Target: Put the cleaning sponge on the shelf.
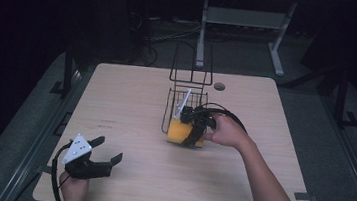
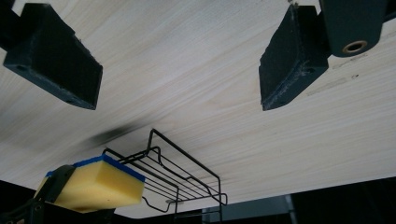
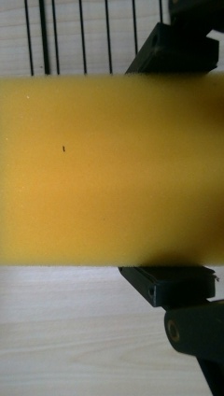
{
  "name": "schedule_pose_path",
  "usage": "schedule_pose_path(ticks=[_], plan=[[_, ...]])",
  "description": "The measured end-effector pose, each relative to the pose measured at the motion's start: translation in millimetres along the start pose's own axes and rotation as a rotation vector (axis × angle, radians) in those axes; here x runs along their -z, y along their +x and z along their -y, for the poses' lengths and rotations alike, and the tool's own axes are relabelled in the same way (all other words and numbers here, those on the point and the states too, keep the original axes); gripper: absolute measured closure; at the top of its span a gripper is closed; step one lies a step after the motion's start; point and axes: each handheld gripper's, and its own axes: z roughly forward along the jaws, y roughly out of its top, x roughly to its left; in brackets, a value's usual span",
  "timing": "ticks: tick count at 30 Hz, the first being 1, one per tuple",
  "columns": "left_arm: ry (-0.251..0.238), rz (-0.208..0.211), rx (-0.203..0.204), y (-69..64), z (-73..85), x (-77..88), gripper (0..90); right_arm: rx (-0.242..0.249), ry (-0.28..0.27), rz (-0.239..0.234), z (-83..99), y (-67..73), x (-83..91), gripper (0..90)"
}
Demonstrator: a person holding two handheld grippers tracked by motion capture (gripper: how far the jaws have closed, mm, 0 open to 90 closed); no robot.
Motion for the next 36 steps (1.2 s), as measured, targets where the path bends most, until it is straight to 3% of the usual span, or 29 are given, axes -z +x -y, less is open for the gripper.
schedule_pose_path(ticks=[15,19,23,24,26,36], plan=[[-0.001,-0.002,0.002,0.7,0.1,0.2,12.8,0.009,0.009,0.022,-10.9,-18.4,5.8,21.1],[-0.002,-0.001,0.003,0.9,0.1,0.3,12.8,-0.001,-0.017,0.017,-12.4,-23.9,6.7,21.1],[-0.002,0.000,0.002,0.5,0.2,0.4,12.8,-0.001,0.012,0.029,-15.5,-33.3,3.9,21.1],[-0.001,0.001,0.002,0.3,0.1,0.4,12.8,0.006,0.009,0.037,-16.0,-35.1,3.9,21.1],[-0.001,0.000,0.002,0.4,0.1,0.3,12.8,-0.010,-0.022,0.010,-16.1,-40.4,3.1,21.1],[-0.004,0.000,0.004,0.8,-0.2,1.1,12.8,-0.039,-0.020,0.020,-11.5,-59.4,-12.7,21.0]])
